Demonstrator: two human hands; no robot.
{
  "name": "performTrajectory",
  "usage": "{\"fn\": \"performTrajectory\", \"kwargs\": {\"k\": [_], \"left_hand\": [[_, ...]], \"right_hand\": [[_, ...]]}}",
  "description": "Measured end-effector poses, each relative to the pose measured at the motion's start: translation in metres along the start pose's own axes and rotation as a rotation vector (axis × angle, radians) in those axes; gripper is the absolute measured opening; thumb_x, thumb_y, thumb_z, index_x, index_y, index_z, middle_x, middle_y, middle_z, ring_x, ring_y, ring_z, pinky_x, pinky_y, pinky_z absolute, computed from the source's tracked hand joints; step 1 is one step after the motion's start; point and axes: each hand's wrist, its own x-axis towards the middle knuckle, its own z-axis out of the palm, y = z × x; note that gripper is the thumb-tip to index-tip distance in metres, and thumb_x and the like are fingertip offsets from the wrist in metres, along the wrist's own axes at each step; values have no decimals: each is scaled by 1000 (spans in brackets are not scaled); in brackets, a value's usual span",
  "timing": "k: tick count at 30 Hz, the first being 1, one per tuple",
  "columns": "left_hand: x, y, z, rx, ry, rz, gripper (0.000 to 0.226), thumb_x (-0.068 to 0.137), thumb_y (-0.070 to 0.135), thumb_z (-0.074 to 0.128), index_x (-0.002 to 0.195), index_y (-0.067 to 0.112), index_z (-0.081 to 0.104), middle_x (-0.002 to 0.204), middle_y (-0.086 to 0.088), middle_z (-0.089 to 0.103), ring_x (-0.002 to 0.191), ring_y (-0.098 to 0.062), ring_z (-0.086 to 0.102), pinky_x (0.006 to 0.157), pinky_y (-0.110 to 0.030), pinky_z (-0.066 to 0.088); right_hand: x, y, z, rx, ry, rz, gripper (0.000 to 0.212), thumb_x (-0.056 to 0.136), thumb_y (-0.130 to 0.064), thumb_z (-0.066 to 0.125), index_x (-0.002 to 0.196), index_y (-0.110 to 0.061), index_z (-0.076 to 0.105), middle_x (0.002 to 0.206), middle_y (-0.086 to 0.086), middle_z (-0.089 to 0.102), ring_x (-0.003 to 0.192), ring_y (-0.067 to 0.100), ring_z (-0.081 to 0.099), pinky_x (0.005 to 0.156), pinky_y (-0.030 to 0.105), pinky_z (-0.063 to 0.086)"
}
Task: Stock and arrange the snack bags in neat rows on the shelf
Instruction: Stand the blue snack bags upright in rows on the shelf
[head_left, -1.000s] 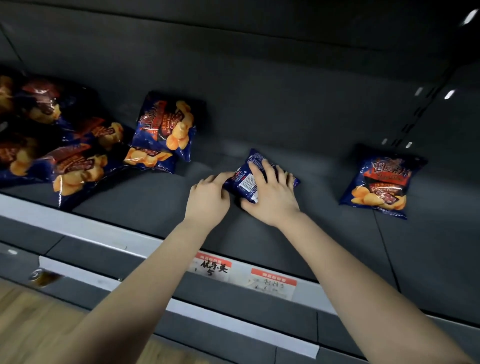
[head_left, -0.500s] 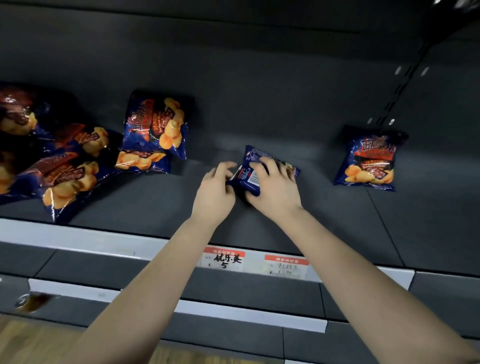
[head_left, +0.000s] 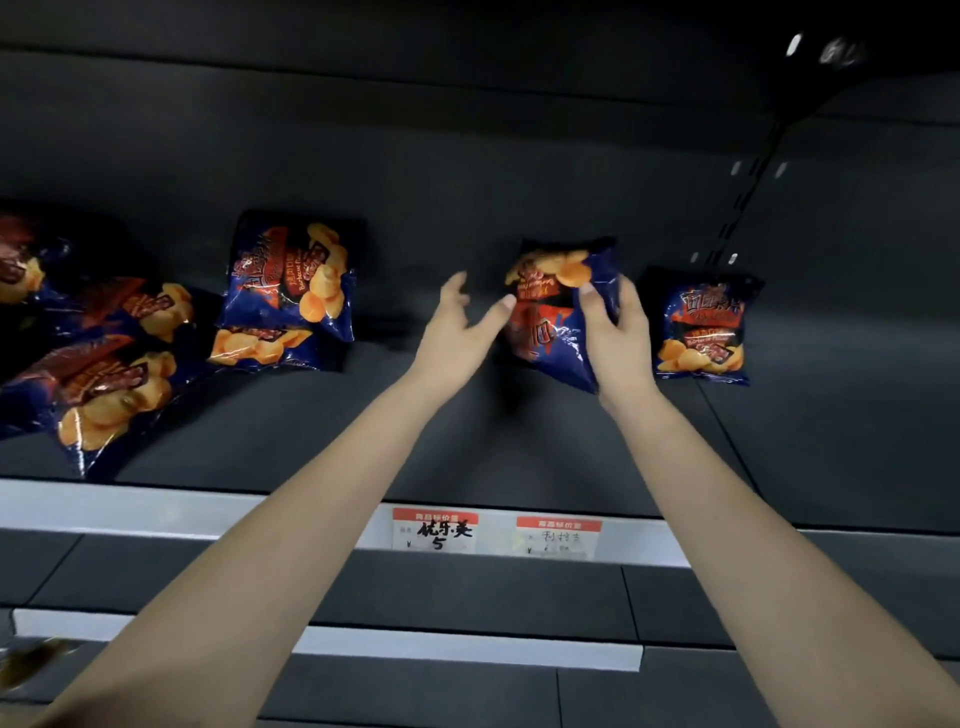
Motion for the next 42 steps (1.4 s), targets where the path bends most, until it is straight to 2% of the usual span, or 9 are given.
{"fn": "performTrajectory", "kwargs": {"k": [3,8,13,19,25,29,34,39,42], "left_hand": [[-2,-10,9,-9,-61,-79,81,89,50,53,150,15,13,147,-5,39,134,-20,39,100,-22,28],[-2,-11,11,-108,-163,-177,65,88,42,60,141,13,36,133,-3,52,108,-19,59,74,-34,57],[7,-6,15,-228,-150,-130,41,82,26,72,119,13,58,111,-4,67,90,-17,68,60,-23,57],[23,4,11,8,-237,96,42,69,28,81,106,28,62,107,2,69,102,-16,65,94,-38,51],[28,67,10,398,-695,236,45,74,21,78,116,23,62,103,8,67,98,-4,64,86,-22,53],[33,73,23,513,-624,301,74,72,31,79,136,31,43,117,2,61,110,-10,57,88,-21,46],[37,46,40,212,-341,217,103,67,44,80,148,30,17,131,-2,51,115,-18,56,102,-34,44],[21,32,66,-213,-220,-120,91,77,40,73,148,23,19,123,2,49,111,-18,53,94,-35,48],[8,30,89,-424,-317,-218,66,82,36,70,138,20,38,116,4,60,101,-22,62,82,-34,52]], "right_hand": [[-4,6,-6,302,-77,245,29,97,-22,54,126,-19,52,122,6,63,111,22,62,95,42,51],[-9,18,-26,345,-148,351,24,100,-13,47,123,-13,51,114,8,64,96,18,66,77,31,58],[-1,16,-38,552,-11,435,32,98,-19,51,130,-23,45,111,3,64,102,21,63,90,39,52],[1,5,-58,-196,253,-198,56,87,-38,56,135,-13,41,132,0,45,123,16,45,106,31,36],[9,-31,-76,-582,-254,-183,86,80,-49,69,148,-22,25,136,-1,50,122,14,48,96,24,39],[7,-18,-87,-401,-325,-7,62,75,-48,76,129,-34,50,129,-6,55,118,14,54,99,39,48],[3,7,-99,-92,25,81,23,84,-32,71,104,-28,61,89,7,66,85,21,64,82,37,54],[9,14,-106,514,316,263,22,95,-19,58,116,-15,55,106,6,61,91,21,62,70,38,54],[-1,16,-94,499,330,244,21,97,-19,54,118,-18,50,107,0,59,95,18,60,78,42,54]]}}
